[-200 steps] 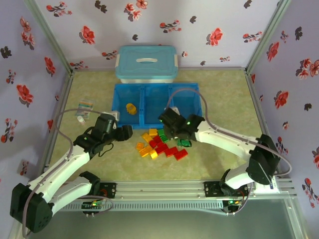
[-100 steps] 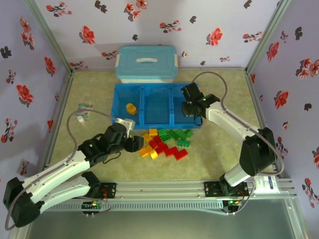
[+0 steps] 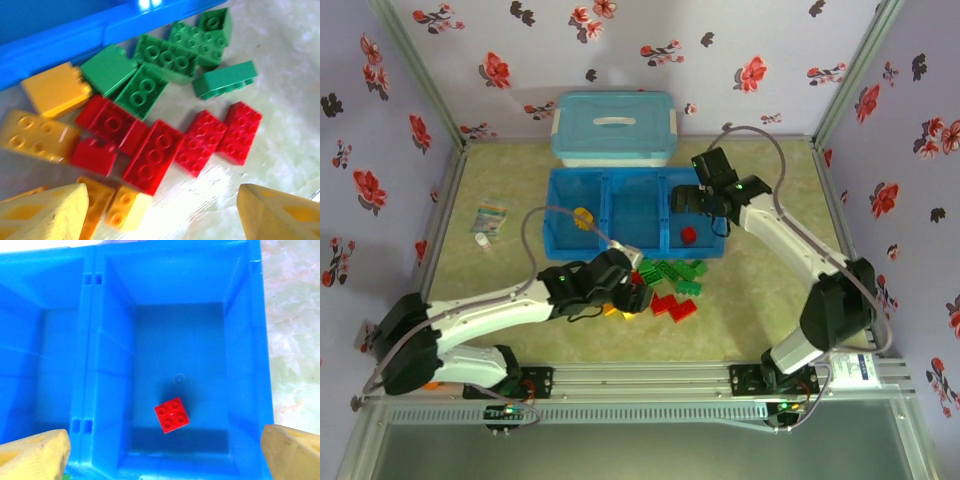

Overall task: Sort the legos into containers by color
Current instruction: Place the lego in the container, then pick up the lego from the center of the table.

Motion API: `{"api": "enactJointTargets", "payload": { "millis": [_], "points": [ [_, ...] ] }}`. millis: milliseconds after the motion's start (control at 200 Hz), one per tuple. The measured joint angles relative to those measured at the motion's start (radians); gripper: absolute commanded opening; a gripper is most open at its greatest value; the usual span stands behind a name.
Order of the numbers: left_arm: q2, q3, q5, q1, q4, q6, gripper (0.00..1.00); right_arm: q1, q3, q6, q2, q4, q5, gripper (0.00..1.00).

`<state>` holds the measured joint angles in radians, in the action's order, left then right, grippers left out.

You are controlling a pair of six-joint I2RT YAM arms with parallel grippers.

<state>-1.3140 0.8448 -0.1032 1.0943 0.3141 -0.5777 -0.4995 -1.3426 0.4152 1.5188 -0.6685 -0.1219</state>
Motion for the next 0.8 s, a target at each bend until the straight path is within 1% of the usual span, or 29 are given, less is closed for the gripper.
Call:
{"api": "enactJointTargets", "payload": {
  "millis": [135,235,390,550,650,800],
  "points": [
    [-0.124,0.108,0.01,0.03,0.002,0.001,0.78,-0.005,0.124,0.026,-0.161,0.02,0.014,0.99],
    [-0.222,0.203,0.011,0.05,0.02,0.003,0.78,-0.005,0.21,0.045,-0.251,0.02,0.014,0.99],
    [-0.346,0.325,0.011,0.071,0.045,-0.016,0.81,-0.005,0.302,0.084,-0.33,0.013,-0.003,0.99],
    [-0.465,0.423,0.006,0.088,0.082,-0.063,0.84,-0.003,0.355,0.136,-0.42,-0.023,-0.077,0.99],
    [-0.537,0.49,-0.01,0.1,0.124,-0.095,0.84,0.022,0.377,0.156,-0.476,-0.058,-0.13,0.99],
    [-0.627,0.6,-0.047,0.113,0.191,-0.133,0.85,0.103,0.425,0.179,-0.526,-0.089,-0.178,0.99]
  ]
}}
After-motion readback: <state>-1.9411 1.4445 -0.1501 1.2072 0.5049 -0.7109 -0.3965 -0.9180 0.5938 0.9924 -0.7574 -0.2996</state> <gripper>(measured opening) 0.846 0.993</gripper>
